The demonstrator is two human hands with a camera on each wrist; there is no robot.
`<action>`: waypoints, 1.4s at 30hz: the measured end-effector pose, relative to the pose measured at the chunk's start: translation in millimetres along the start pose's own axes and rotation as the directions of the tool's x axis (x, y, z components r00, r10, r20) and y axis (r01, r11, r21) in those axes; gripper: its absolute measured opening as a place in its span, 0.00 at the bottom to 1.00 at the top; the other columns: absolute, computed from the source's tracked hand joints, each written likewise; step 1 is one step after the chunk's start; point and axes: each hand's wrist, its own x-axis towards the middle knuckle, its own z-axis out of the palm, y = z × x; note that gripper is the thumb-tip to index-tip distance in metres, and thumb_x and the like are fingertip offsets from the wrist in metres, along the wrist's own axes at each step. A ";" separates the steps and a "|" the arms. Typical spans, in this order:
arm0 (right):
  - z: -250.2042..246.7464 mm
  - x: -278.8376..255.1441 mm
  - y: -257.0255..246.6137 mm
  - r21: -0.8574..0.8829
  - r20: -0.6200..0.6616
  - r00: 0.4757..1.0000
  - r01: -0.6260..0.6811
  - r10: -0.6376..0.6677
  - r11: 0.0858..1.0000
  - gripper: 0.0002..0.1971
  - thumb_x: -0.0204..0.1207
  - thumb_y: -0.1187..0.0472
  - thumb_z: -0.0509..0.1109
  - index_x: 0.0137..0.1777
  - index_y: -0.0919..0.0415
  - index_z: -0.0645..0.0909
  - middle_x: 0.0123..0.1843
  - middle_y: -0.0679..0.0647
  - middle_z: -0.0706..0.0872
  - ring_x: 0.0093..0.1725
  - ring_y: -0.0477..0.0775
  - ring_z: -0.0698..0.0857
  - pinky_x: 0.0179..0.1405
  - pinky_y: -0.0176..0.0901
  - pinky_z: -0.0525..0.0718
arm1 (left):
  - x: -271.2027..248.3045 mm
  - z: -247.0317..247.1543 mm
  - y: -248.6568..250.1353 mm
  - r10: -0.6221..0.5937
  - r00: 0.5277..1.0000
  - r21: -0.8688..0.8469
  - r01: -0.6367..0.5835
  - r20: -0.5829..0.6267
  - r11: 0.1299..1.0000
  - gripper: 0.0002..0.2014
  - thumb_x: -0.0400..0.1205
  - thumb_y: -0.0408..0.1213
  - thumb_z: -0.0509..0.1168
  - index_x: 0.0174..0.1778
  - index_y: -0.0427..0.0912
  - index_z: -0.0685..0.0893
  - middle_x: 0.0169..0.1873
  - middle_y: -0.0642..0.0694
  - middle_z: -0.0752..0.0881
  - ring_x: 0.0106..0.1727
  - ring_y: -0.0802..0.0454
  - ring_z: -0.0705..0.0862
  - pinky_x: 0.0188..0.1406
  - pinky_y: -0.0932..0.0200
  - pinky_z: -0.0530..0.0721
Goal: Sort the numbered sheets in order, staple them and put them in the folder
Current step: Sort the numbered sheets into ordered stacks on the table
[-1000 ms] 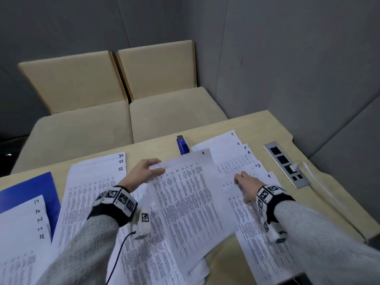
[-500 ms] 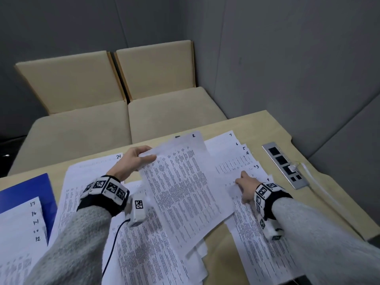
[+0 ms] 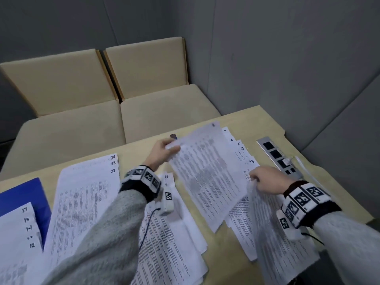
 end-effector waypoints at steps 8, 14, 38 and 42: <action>16.7 -0.5 -27.7 -0.066 0.058 0.995 -0.073 0.076 0.995 0.10 0.71 0.71 0.59 0.47 0.56 0.72 0.48 0.53 0.78 0.49 0.55 0.78 0.44 0.44 0.73 | -8.8 148.3 -31.5 -0.079 0.970 0.191 0.035 0.230 0.981 0.14 0.82 0.39 0.66 0.61 0.35 0.83 0.52 0.39 0.87 0.39 0.50 0.84 0.33 0.64 0.82; 36.2 5.4 -32.8 -0.132 0.031 0.992 -0.118 0.123 0.984 0.10 0.70 0.71 0.61 0.46 0.55 0.68 0.45 0.52 0.75 0.49 0.56 0.79 0.50 0.47 0.78 | -4.0 172.1 -39.4 -0.050 0.986 0.394 -0.017 0.160 0.919 0.12 0.83 0.37 0.60 0.52 0.36 0.87 0.51 0.40 0.89 0.54 0.42 0.85 0.47 0.59 0.77; 125.5 53.0 -184.9 0.632 0.074 0.983 0.082 -0.166 0.770 0.07 0.76 0.64 0.65 0.53 0.55 0.77 0.38 0.51 0.77 0.38 0.52 0.78 0.41 0.41 0.77 | -131.7 -38.2 -154.1 0.022 0.970 0.782 0.183 -0.243 0.595 0.28 0.75 0.57 0.69 0.66 0.48 0.70 0.59 0.49 0.74 0.60 0.50 0.73 0.62 0.53 0.71; 136.7 55.5 -186.5 0.592 0.043 0.989 0.088 -0.140 0.801 0.13 0.74 0.63 0.67 0.58 0.56 0.75 0.39 0.48 0.75 0.38 0.48 0.76 0.45 0.43 0.77 | -140.9 -34.7 -161.2 0.068 0.959 0.806 0.191 -0.274 0.560 0.21 0.79 0.50 0.66 0.65 0.48 0.72 0.60 0.49 0.75 0.62 0.49 0.72 0.62 0.54 0.68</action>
